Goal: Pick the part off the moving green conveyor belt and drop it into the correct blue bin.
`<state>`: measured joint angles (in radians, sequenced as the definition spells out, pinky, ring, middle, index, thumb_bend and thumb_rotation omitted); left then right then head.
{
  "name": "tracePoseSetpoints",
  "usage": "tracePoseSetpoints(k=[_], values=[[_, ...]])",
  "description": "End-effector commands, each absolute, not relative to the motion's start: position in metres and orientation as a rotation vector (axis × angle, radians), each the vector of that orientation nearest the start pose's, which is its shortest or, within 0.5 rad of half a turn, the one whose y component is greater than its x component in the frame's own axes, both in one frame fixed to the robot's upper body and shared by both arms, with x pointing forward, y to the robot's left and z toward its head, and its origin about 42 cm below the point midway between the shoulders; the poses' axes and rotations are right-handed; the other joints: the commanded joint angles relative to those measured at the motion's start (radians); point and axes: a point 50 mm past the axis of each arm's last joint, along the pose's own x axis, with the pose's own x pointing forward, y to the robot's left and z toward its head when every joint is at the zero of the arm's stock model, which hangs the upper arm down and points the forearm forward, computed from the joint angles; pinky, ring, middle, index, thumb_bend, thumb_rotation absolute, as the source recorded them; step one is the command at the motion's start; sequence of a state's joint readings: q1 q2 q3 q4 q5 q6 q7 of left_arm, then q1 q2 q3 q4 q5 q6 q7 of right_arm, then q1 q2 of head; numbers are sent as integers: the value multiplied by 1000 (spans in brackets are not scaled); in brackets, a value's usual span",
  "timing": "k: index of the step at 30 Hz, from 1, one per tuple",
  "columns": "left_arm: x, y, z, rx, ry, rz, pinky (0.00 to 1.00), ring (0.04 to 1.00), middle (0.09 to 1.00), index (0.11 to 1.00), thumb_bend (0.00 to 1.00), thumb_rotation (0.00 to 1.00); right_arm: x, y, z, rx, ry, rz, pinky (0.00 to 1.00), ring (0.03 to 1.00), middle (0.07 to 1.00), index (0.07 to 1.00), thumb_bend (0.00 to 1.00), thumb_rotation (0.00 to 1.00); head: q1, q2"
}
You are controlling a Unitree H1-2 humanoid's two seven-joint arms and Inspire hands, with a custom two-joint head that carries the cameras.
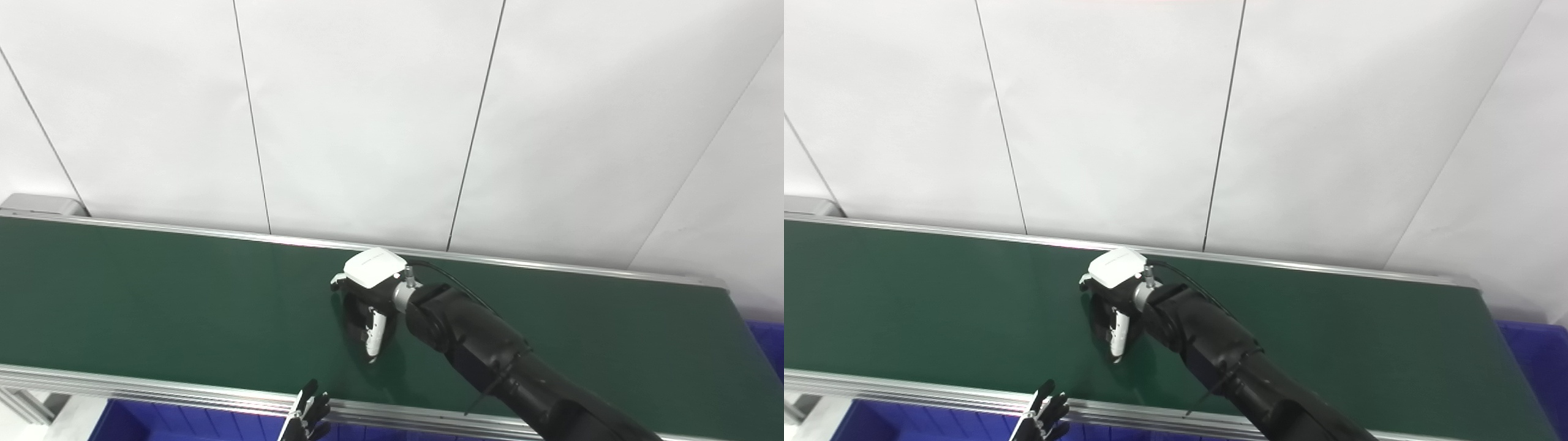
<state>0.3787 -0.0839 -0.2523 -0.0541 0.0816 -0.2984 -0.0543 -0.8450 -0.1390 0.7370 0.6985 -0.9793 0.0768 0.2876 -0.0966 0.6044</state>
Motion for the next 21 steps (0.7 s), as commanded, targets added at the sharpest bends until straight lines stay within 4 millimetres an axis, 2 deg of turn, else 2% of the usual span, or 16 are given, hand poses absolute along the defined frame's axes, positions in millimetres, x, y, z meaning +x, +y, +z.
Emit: tracePoseSetpoints(k=[1, 2, 3, 5, 6, 8, 12, 13, 16, 18, 21], values=[[151, 121, 69, -115, -44, -194, 879, 924, 922, 962, 697, 769, 486, -73, 180, -1761, -140, 658, 421, 577, 727, 773, 904, 6, -3, 1], [151, 121, 69, -117, -45, -194, 879, 924, 922, 963, 696, 771, 486, -73, 181, -1773, -150, 648, 370, 508, 690, 754, 679, 2, -4, 1], [151, 122, 69, -117, -45, -196, 879, 924, 922, 963, 698, 772, 486, -73, 181, -1788, -153, 641, 350, 484, 677, 749, 603, 1, -6, 1], [151, 123, 69, -112, -44, -198, 881, 924, 922, 963, 706, 785, 488, -71, 184, -1815, -132, 634, 298, 459, 629, 772, 536, 0, -11, 3], [151, 123, 69, -111, -44, -199, 881, 924, 923, 963, 707, 786, 488, -70, 186, -1829, -114, 629, 293, 458, 623, 774, 534, 0, -13, 3], [151, 125, 69, -110, -44, -202, 885, 925, 924, 963, 704, 787, 490, -67, 188, -1849, -76, 619, 237, 422, 539, 782, 531, 0, -18, 5], [151, 127, 69, -101, -44, -204, 888, 925, 923, 964, 700, 797, 492, -64, 194, -1885, -12, 608, 158, 408, 508, 742, 533, 0, -27, 7], [152, 127, 69, -99, -44, -204, 888, 926, 922, 964, 699, 798, 493, -64, 194, -1897, 4, 611, 133, 298, 488, 702, 552, 0, -28, 8], [152, 127, 68, -98, -46, -203, 889, 927, 923, 967, 692, 798, 495, -64, 197, -1921, 25, 612, 104, 192, 471, 651, 568, 0, -27, 7], [151, 127, 68, -100, -46, -203, 890, 929, 924, 969, 683, 800, 494, -65, 198, -1919, 25, 609, 108, 188, 469, 638, 571, 0, -27, 7], [152, 127, 69, -104, -47, -201, 888, 928, 924, 968, 674, 798, 492, -66, 195, -1899, 22, 612, 168, 260, 471, 637, 570, 0, -28, 10]])
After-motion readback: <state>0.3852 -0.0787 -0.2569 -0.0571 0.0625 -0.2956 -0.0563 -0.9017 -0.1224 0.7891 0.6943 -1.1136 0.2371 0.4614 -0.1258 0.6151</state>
